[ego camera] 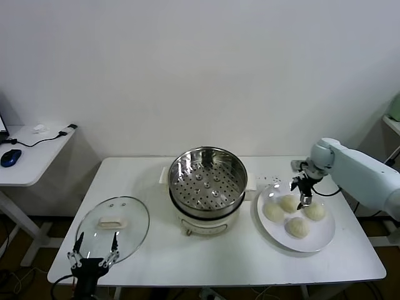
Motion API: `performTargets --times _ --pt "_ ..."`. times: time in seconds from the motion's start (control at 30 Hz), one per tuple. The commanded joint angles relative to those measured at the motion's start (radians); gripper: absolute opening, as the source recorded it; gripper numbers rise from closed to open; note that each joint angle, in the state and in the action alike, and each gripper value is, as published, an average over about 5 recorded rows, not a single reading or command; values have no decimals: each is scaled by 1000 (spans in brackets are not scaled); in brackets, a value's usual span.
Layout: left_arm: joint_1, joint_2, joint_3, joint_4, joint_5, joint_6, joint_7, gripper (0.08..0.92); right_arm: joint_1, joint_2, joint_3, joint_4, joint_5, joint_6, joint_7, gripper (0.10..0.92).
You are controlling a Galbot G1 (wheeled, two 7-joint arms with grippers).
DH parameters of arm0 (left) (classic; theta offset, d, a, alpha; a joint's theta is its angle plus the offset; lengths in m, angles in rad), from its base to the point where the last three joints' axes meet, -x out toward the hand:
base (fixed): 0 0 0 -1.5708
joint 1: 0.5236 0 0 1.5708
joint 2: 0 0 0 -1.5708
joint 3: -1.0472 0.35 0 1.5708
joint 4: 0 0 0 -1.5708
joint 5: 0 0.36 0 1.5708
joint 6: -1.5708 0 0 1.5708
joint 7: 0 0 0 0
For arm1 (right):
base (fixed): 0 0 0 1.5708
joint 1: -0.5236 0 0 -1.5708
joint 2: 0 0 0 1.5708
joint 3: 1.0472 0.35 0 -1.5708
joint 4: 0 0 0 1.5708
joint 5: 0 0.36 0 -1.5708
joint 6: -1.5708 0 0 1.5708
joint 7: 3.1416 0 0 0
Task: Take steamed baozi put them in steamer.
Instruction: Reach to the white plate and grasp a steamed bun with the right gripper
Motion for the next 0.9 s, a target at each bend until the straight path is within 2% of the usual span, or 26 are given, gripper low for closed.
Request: performTargets --times 0.03,0.37,0.63,0.9 --pt "1 7 0 2 2 -1 0 823 -27 31 5 -42 -26 5 4 823" --pt "3 6 0 -3 1 -1 1 823 -44 63 39 -83 -59 16 17 808" --pt "9 8 -1 -1 -2 -5 0 823 -44 64 44 -83 -62 21 22 689" --pt "13 13 -2 -3 -6 -7 0 823 -44 60 48 -74 -59 25 22 638"
